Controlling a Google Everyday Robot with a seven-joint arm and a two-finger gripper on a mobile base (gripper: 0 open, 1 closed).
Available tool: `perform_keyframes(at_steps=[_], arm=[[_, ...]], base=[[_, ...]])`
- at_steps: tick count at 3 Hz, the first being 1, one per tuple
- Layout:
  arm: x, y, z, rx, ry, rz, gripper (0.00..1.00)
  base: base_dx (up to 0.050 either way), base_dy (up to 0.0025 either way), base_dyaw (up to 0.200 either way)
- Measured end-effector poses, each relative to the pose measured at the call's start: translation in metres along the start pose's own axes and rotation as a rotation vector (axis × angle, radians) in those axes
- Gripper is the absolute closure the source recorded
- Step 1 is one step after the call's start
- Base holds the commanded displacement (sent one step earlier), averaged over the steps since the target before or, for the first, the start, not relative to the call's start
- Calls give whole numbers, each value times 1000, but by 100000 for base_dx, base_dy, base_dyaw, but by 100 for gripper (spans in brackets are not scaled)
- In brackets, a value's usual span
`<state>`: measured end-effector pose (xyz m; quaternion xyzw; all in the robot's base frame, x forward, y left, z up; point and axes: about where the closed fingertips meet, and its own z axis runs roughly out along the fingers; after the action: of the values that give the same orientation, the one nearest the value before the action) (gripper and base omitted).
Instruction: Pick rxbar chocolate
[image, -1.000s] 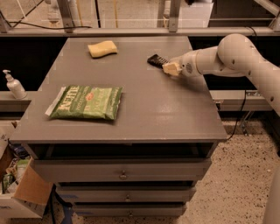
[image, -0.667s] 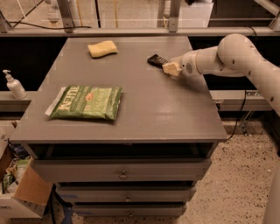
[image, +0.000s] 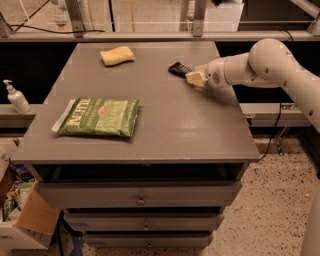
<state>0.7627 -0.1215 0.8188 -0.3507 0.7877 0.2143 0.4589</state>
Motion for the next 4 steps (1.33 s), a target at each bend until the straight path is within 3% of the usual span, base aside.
perform_keyframes(at_steps=[3, 4], arm=[[0, 0, 0, 0, 0, 0, 100], [0, 0, 1, -1, 0, 0, 83]], base=[[0, 0, 0], [0, 0, 0]])
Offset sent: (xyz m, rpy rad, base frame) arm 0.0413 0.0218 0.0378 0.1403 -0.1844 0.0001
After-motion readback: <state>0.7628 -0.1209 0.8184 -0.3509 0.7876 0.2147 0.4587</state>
